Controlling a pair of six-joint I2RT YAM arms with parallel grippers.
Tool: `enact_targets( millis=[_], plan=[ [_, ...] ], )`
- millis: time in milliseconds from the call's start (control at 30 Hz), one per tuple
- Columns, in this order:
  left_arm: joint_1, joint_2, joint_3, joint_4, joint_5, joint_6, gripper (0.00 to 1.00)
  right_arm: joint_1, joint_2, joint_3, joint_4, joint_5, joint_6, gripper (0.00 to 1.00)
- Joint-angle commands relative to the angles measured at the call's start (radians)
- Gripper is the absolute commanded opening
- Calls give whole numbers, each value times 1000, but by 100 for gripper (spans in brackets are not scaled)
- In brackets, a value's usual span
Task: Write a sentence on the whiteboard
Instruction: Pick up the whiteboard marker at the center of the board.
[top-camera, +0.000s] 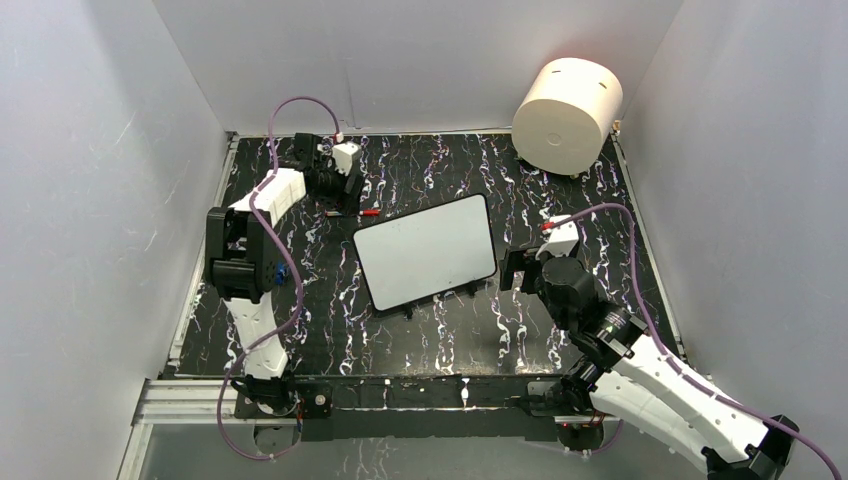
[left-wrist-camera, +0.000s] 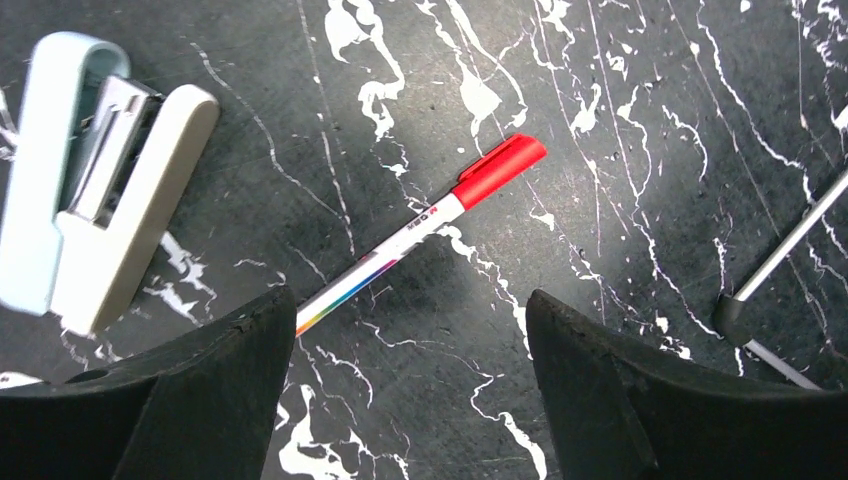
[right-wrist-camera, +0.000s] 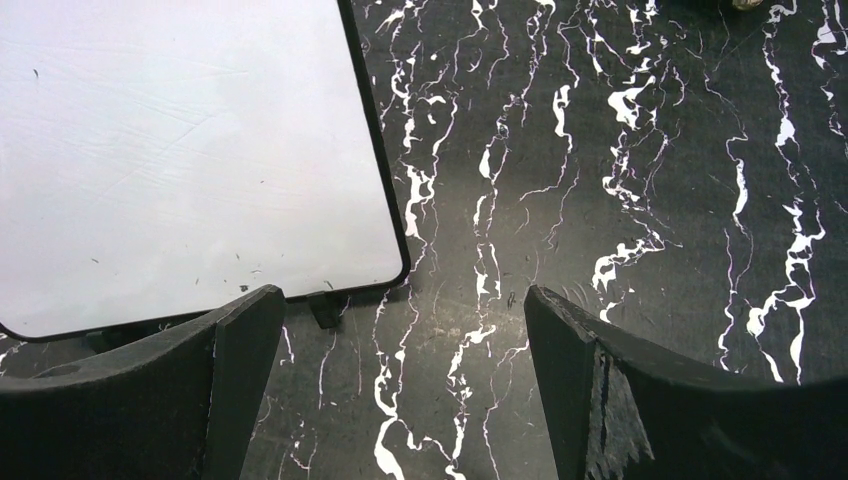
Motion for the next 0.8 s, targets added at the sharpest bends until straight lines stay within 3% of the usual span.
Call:
enact_targets(
  millis=[0, 400, 767],
  plan=[
    [3, 30, 73, -70, 92, 96, 81, 1, 15, 57, 40, 15, -23, 99],
    [-30, 187, 225, -184, 34, 194, 73, 1, 34, 70, 33, 50, -40, 99],
    [-54, 219, 217, -209, -60, 197, 58, 1, 44, 73, 36, 60, -48, 99]
  ],
)
